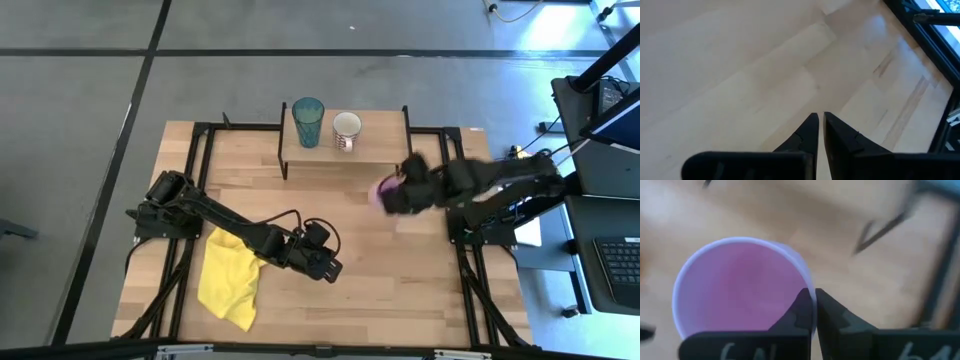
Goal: Stack small to large cups/mugs on shelf
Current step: Put the pink cup on the shelf
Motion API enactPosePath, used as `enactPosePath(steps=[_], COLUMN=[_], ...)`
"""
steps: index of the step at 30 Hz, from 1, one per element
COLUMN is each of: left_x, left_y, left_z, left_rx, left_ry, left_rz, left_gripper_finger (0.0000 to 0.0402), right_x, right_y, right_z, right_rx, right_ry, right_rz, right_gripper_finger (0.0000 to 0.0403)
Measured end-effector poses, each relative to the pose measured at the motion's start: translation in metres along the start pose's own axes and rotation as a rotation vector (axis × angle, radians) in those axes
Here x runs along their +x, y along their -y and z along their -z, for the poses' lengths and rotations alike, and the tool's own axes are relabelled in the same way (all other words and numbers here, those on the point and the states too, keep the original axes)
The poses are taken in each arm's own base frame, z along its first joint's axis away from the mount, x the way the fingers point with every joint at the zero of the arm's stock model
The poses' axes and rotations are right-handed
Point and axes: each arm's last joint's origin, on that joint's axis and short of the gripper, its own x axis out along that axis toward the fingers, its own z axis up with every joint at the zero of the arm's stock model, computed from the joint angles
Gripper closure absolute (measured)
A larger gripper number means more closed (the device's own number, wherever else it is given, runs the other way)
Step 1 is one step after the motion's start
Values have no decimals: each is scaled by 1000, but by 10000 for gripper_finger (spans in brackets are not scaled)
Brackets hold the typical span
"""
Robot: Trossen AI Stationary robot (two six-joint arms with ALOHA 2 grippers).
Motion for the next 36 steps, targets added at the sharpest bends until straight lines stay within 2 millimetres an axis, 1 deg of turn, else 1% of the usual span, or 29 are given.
enactPosePath(steps=[2,6,10,12,15,19,23,25,29,33,36], left_x=[-2,-15,-32,-41,-49,-55,-56,-57,-60,-61,-60], left_y=[0,2,3,3,3,0,0,1,3,4,3], left_z=[-2,-13,-24,-30,-34,-37,-36,-34,-28,-26,-27], left_rx=[19,42,58,58,55,63,61,50,29,23,19], left_ry=[11,43,94,120,142,136,119,106,92,93,95], left_rz=[-2,27,47,58,60,51,53,65,77,78,76], left_gripper_finger=[381,381,381,381,381,381,381,381,381,381,381], right_x=[-12,-21,-15,-11,-1,21,53,63,70,78,83], right_y=[14,41,67,75,76,65,68,73,82,94,99], right_z=[-19,-56,-88,-101,-117,-139,-152,-156,-163,-171,-175], right_rx=[36,128,185,202,210,180,136,115,125,186,263], right_ry=[42,105,110,109,129,142,41,3,-13,-58,-82], right_rz=[30,24,88,82,36,-15,79,121,132,115,103], right_gripper_finger=[394,392,392,392,392,392,392,392,392,391,390])
